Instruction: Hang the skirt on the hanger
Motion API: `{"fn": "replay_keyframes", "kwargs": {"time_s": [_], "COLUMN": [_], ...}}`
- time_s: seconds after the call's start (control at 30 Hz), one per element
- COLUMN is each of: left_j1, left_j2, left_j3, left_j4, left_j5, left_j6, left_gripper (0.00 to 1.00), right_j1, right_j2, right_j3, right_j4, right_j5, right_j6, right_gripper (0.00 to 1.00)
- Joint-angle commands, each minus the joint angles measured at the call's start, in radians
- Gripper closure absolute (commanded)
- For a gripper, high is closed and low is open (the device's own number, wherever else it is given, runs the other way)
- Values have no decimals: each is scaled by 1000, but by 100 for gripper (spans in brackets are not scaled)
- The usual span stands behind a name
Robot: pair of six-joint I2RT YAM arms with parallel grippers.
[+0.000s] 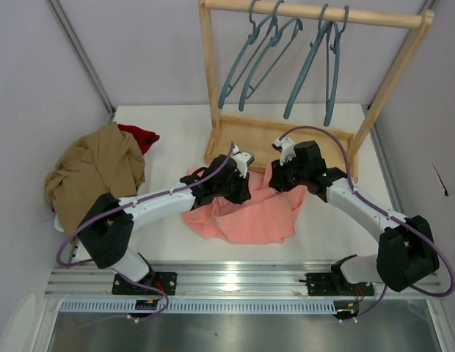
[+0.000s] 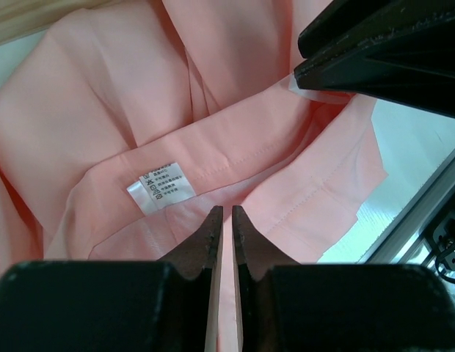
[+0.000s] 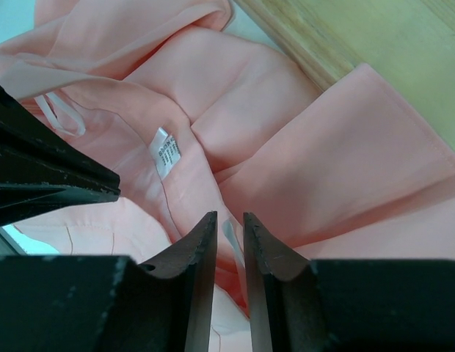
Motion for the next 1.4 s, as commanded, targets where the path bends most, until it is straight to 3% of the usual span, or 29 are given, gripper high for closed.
{"fn": "replay_keyframes", "kwargs": {"time_s": [0.0,0.27,0.33,0.5,0.73,0.8,0.93,1.03,1.07,1.17,1.23,1.37], "left_j1": [18,27,27,26,-3,-58,-126,-128,-126,-126,-128,-126], "left_j2": [-52,-199,-255,-345,-405,-373,-216,-32,26,247,301,296], "left_j3": [-1,58,71,169,350,402,721,1028,1267,1554,1604,1457], "left_j4": [11,-58,-84,-147,-112,-118,-224,-337,-374,-486,-416,-226], "left_j5": [22,-6,-14,-43,52,7,-83,-96,-95,-96,-100,-132], "left_j6": [-7,50,79,130,119,153,211,173,156,112,84,38], "left_gripper": [86,73,67,54,36,29,21,21,21,22,23,25], "right_j1": [4,4,14,23,37,35,26,-9,-26,-38,-48,-71], "right_j2": [13,-109,-186,-341,-452,-490,-558,-574,-576,-584,-588,-594], "right_j3": [12,-53,-102,-199,-250,-267,-276,-256,-253,-244,-245,-245], "right_j4": [-6,15,32,57,50,41,3,-61,-75,-109,-123,-149], "right_j5": [19,36,60,135,247,310,433,478,470,485,490,481], "right_j6": [-20,75,128,220,378,443,556,644,648,658,652,638], "right_gripper": [73,60,50,38,30,26,18,11,10,9,7,5]}}
